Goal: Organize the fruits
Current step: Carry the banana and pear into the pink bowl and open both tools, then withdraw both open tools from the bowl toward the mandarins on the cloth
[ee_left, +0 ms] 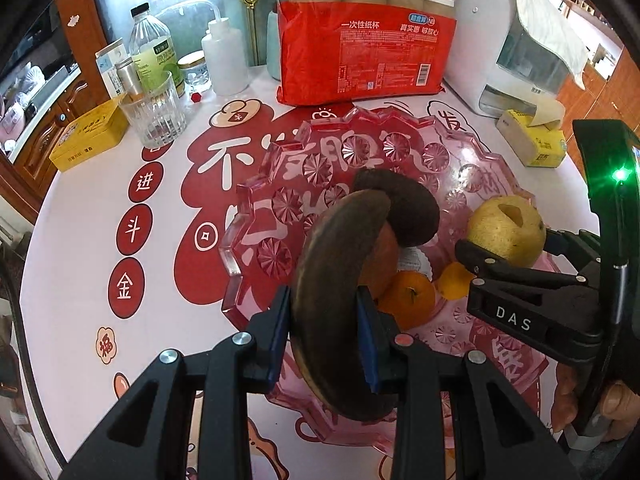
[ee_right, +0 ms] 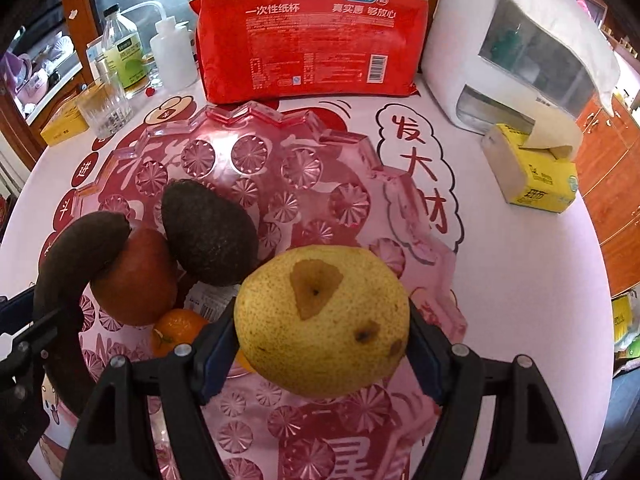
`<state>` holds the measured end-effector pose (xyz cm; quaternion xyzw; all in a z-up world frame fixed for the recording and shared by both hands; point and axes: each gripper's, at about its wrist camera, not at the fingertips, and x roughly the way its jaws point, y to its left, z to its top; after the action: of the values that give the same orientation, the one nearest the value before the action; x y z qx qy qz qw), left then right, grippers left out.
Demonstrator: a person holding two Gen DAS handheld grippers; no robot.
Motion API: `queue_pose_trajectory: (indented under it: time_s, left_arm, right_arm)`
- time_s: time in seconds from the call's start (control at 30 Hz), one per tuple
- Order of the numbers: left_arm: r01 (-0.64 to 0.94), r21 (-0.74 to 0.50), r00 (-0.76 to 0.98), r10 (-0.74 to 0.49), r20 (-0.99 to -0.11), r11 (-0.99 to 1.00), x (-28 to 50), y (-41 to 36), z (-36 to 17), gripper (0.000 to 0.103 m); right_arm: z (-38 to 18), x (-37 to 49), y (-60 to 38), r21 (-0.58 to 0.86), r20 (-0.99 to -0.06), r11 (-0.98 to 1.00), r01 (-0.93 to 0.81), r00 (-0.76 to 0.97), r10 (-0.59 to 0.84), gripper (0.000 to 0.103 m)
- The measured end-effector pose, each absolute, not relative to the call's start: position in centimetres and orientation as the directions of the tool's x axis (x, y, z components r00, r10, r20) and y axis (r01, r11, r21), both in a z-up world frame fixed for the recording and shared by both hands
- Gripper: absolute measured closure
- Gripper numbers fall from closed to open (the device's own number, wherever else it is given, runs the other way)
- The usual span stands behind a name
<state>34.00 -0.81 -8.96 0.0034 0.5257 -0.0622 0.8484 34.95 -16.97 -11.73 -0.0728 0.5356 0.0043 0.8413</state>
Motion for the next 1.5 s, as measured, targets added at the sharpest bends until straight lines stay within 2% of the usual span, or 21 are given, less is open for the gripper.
queue_pose_trajectory:
  time_s: [0.2,0.27,0.33,0.4,0.63,0.73,0.87,1.5]
  left_arm:
    - [0.102,-0.071,0.434,-0.108,-0.894,0.992,34.0,-0.7,-8.9,0.072]
    - [0.103,-0.071,0.448,-0.11,-0.887,0.992,33.8,-0.7,-8.5,0.066]
    - [0.11,-0.06,0.465,-0.104,-0.879,0.992,33.6,-0.8,-8.0,0.047]
    - [0.112,-0.035,0.485,-0.085,-0.87,0.993,33.3,-1.0,-7.5,0.039]
    - [0.119,-0.012,0.499,-0.07,-0.864,0.993,32.6,-1.2,-6.5,0.028]
    - [0.114,-0.018,0.506,-0.073,-0.859,0.993,32.3,-1.0,-5.9,0.025]
    - [0.11,-0.022,0.517,-0.076,-0.853,0.994,31.6,-0.8,-5.2,0.024]
    - [0.099,-0.036,0.576,-0.087,-0.813,0.994,25.4,-0.1,0.0,0.023]
  right_arm:
    - [-12.0,34.9,-17.1,-0.081,-0.913,0.993,-0.082,0.406,-0.041,0.027]
    - [-12.0,34.9,-17.3,-0.06,-0.915,0.995,-0.074,0.403,-0.025,0.027]
    - [-12.0,34.8,-17.3,-0.048,-0.915,0.996,-0.071,0.403,-0.015,0.027]
    - [-11.9,34.8,-17.4,-0.045,-0.916,0.997,-0.067,0.4,-0.015,0.027]
    - [-10.9,34.5,-17.9,-0.036,-0.907,0.999,-0.019,0.42,-0.025,0.026]
    - [-9.7,34.3,-18.0,-0.054,-0.883,0.998,-0.015,0.467,-0.041,0.021]
    - [-8.1,33.8,-17.5,-0.069,-0.858,0.997,-0.036,0.511,-0.04,0.015]
    - [-2.1,26.4,-16.0,-0.087,-0.814,0.991,-0.1,0.581,-0.013,0.015]
